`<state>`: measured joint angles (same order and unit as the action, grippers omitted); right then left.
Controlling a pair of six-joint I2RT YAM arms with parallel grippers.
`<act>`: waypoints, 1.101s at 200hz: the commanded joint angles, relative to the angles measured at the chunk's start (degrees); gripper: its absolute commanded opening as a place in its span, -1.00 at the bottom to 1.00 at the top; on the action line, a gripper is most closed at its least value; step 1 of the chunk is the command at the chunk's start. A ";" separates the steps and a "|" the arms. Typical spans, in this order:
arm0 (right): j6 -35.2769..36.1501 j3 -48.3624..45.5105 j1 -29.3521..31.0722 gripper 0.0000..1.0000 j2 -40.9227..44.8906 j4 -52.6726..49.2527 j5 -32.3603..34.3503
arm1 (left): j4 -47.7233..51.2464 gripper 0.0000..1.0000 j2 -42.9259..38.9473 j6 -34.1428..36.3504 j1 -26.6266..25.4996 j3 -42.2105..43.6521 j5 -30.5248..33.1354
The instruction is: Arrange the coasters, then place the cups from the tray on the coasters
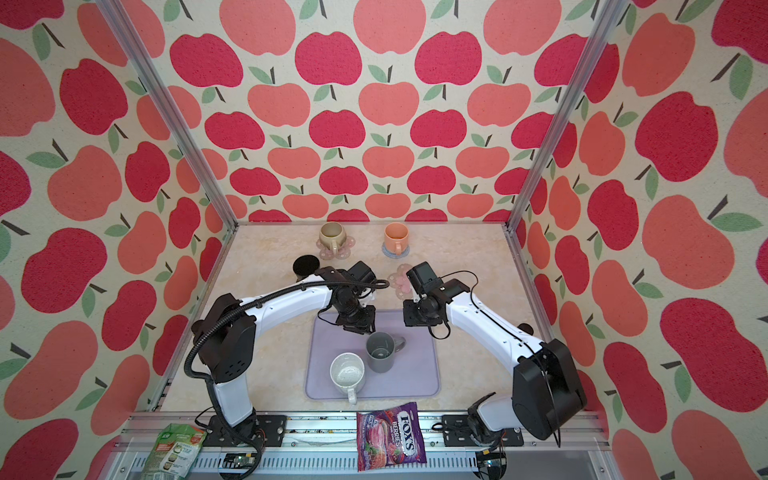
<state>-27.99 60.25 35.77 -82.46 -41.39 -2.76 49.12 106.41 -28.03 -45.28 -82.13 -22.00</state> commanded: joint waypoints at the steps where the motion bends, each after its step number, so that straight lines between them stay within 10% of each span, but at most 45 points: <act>1: 2.56 1.82 -0.11 -0.11 -1.64 -0.20 -2.88 | 1.77 -0.23 -2.69 -0.85 0.58 -0.37 1.91; 220: -3.27 -11.63 6.74 -0.14 8.99 -4.44 -4.09 | 2.91 -0.24 -6.84 0.11 3.58 0.37 4.42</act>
<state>-29.23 50.02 41.23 -75.09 -43.07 -6.13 50.61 101.21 -27.99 -41.98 -82.11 -18.61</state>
